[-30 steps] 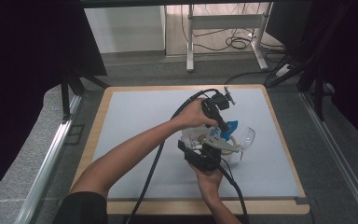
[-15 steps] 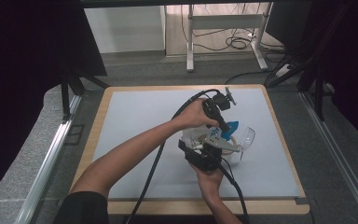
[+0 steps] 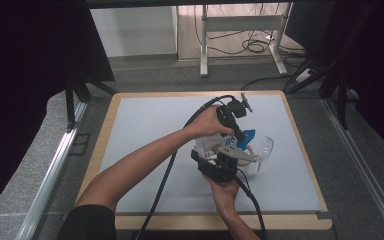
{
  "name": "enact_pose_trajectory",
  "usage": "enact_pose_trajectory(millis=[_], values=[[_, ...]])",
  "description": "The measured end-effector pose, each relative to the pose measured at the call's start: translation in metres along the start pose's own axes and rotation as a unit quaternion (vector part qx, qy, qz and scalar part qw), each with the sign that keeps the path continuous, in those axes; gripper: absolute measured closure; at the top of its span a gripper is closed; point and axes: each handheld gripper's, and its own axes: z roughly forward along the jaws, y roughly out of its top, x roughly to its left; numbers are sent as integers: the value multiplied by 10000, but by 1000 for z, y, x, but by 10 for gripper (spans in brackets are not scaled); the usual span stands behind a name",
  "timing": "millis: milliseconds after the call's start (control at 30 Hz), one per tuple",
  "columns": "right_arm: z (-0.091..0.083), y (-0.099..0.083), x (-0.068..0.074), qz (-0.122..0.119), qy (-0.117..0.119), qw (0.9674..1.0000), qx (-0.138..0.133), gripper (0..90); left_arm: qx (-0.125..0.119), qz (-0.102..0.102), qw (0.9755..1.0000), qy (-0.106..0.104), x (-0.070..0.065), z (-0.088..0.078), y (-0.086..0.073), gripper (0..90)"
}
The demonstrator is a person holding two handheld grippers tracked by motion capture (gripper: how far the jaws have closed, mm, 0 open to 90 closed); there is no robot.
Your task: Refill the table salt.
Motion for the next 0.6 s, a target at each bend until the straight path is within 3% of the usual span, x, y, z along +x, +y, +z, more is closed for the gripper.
enact_pose_trajectory(millis=[600], values=[[0, 0, 0, -41, -18, 10000, -9, 585, -9, 24, 10000, -4, 0, 0, 0, 899]])
